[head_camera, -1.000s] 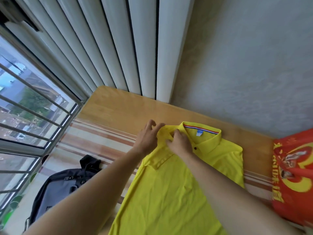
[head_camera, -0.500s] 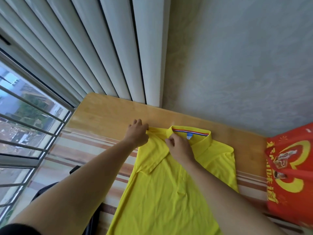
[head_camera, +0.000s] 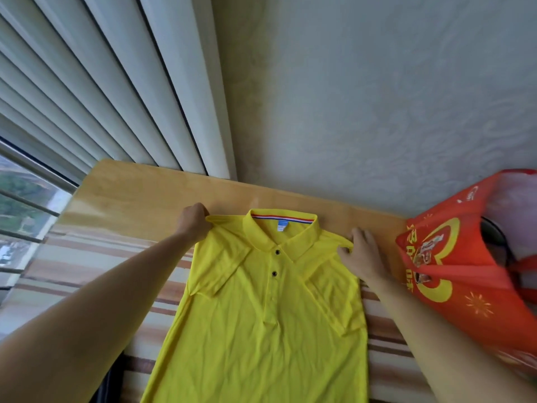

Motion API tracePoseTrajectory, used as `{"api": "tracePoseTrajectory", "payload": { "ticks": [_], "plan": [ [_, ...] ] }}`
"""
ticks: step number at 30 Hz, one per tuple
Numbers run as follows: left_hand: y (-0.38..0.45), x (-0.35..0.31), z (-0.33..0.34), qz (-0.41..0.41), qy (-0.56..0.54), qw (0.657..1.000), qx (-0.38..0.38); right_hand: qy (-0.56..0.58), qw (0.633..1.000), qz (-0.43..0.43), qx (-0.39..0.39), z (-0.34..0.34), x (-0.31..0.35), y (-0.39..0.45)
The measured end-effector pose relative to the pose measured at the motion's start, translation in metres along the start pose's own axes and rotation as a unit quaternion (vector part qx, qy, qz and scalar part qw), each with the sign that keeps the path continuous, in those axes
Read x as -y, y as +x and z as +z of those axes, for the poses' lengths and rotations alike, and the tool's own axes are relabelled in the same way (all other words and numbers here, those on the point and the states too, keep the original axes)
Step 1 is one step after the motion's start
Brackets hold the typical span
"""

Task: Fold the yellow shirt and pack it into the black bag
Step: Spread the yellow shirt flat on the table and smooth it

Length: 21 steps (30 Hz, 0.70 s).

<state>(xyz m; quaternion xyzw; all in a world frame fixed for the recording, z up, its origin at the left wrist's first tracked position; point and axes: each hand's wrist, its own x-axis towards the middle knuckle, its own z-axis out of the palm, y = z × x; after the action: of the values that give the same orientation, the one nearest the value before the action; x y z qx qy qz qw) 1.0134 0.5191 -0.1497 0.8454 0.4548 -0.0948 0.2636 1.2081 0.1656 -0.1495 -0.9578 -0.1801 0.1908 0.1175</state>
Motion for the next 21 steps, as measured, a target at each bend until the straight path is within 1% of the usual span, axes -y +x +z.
{"api": "tracePoseTrajectory", "payload": {
  "ticks": [3, 5, 6, 7, 10, 11, 12, 14, 16, 18, 19, 20, 21],
  "plan": [
    [-0.002, -0.003, -0.001, 0.012, 0.025, 1.000, -0.010, -0.026, 0.998, 0.008, 0.057, -0.005, -0.002, 0.005],
    [-0.004, -0.005, -0.002, 0.020, 0.028, 0.999, -0.029, -0.044, 0.997, 0.006, 0.066, -0.008, 0.000, 0.011],
    [-0.004, -0.007, -0.003, 0.024, 0.026, 0.998, -0.045, -0.045, 0.998, 0.003, 0.046, -0.010, 0.001, 0.016],
    [-0.004, -0.010, -0.005, 0.028, 0.021, 0.997, -0.065, -0.038, 0.999, 0.004, 0.010, -0.013, 0.002, 0.022],
    [0.007, -0.026, -0.019, 0.038, -0.014, 0.991, -0.130, 0.020, 0.993, 0.017, -0.116, -0.025, 0.007, 0.044],
    [0.013, -0.032, -0.025, 0.046, -0.022, 0.989, -0.138, 0.029, 0.991, 0.018, -0.133, -0.028, 0.009, 0.051],
    [0.017, -0.038, -0.028, 0.055, -0.028, 0.989, -0.136, 0.031, 0.990, 0.019, -0.134, -0.031, 0.011, 0.055],
    [0.022, -0.045, -0.026, 0.070, -0.042, 0.991, -0.106, 0.036, 0.992, 0.028, -0.115, -0.030, 0.018, 0.054],
    [0.014, -0.044, -0.016, 0.061, -0.046, 0.994, -0.084, 0.033, 0.991, 0.047, -0.118, -0.024, 0.023, 0.041],
    [-0.006, -0.038, -0.003, 0.065, 0.012, 0.992, -0.110, 0.001, 0.987, 0.032, -0.154, -0.013, 0.026, 0.021],
    [-0.019, -0.033, 0.006, 0.091, 0.061, 0.986, -0.125, -0.017, 0.986, 0.009, -0.164, -0.003, 0.026, 0.010],
    [-0.033, -0.026, 0.015, 0.134, 0.111, 0.976, -0.131, -0.024, 0.986, -0.019, -0.161, 0.008, 0.026, -0.003],
    [-0.048, -0.020, 0.028, 0.181, 0.153, 0.963, -0.128, -0.021, 0.989, -0.046, -0.142, 0.019, 0.026, -0.016]
  ]
}}
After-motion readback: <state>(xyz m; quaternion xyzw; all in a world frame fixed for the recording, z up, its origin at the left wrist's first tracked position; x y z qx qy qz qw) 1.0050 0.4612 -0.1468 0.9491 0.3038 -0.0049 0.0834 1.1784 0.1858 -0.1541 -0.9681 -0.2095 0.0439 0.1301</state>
